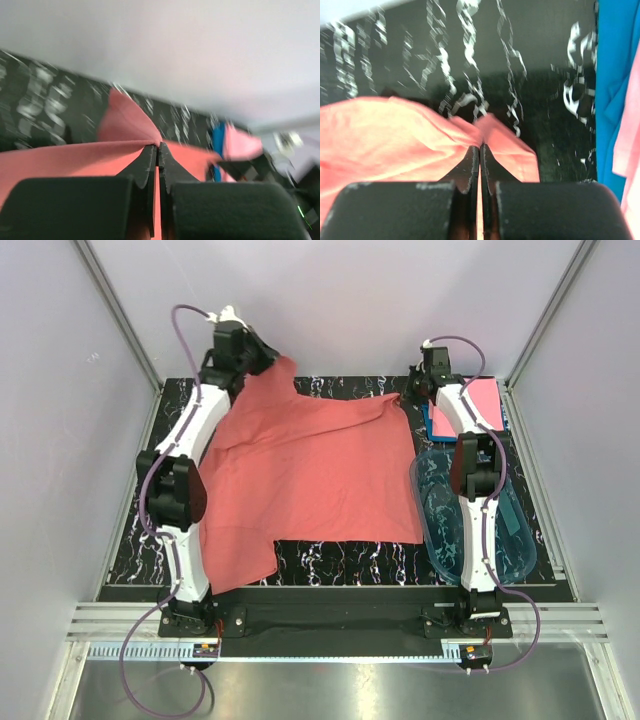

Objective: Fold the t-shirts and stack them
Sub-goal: Fold the tshirt

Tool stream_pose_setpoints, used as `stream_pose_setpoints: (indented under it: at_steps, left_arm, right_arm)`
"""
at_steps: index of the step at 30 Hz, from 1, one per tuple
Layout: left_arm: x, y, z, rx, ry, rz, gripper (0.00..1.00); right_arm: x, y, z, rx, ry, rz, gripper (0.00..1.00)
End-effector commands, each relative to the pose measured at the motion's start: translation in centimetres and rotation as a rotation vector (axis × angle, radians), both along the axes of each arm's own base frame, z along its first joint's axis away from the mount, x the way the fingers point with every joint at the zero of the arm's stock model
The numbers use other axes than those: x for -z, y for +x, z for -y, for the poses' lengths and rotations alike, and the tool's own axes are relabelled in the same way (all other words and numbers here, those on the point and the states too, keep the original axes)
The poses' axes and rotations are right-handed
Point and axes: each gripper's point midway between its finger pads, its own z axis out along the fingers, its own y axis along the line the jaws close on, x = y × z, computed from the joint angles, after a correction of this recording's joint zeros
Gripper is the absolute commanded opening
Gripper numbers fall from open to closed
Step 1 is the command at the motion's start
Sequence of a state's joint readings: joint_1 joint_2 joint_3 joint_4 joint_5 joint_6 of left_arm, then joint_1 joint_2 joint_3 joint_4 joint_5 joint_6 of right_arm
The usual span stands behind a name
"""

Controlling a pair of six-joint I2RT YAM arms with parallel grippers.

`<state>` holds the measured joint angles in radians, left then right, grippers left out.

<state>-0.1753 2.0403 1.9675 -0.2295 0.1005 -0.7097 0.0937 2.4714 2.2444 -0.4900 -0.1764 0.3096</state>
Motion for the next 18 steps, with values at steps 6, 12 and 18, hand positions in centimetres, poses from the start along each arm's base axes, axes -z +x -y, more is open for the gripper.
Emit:
stream_pose_setpoints:
  at_steps: [6, 12, 18]
  left_arm:
    - [7.4, -5.4, 8.0, 0.249, 0.069, -0.159, 0.06]
    - [5.7, -5.5, 6.5, 0.225, 0.184, -0.128, 0.52]
    - [3.6, -4.6, 0.0, 0.119, 0.209, -0.1, 0.64]
  right_arm:
    - [-2.3, 0.0, -0.4, -0.016, 0.024, 0.048, 0.0]
    - [-2.1, -0.1, -0.7, -0.021, 0.039, 0.042, 0.0]
    - [-2.7, 0.0, -0.8, -0.029, 0.034, 0.05, 0.0]
